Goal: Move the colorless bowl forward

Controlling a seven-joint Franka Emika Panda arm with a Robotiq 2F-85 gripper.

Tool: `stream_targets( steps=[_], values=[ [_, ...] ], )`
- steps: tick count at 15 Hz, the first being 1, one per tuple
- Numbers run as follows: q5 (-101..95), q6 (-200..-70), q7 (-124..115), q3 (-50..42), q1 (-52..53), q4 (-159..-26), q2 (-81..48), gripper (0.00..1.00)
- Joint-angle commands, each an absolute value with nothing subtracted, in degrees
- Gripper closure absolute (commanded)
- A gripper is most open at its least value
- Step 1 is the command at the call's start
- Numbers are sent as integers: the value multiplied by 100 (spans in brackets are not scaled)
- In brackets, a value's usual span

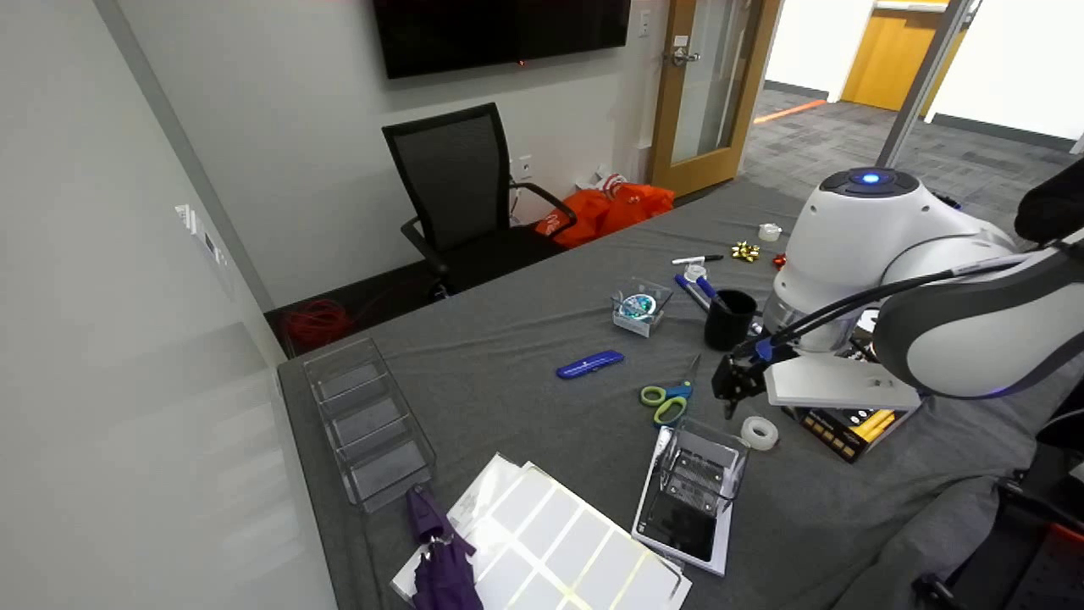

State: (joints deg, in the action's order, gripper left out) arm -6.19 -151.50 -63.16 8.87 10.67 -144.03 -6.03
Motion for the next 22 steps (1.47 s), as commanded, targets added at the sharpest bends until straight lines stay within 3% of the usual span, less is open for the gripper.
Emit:
stream_targets(
  steps=[1,15,16,17,22],
  values=[
    [-77,-15232,-5831,952,1109,-14522,-551,0],
    [962,-15820,-5688,1038,1336,-14360,-1473,0],
    [1056,-15882,-5649,1054,1320,-14347,-1531,25],
    [1125,-15933,-5604,1065,1309,-14341,-1566,26],
    [1342,-16024,-5453,1041,1313,-14279,-1687,63]
  ],
)
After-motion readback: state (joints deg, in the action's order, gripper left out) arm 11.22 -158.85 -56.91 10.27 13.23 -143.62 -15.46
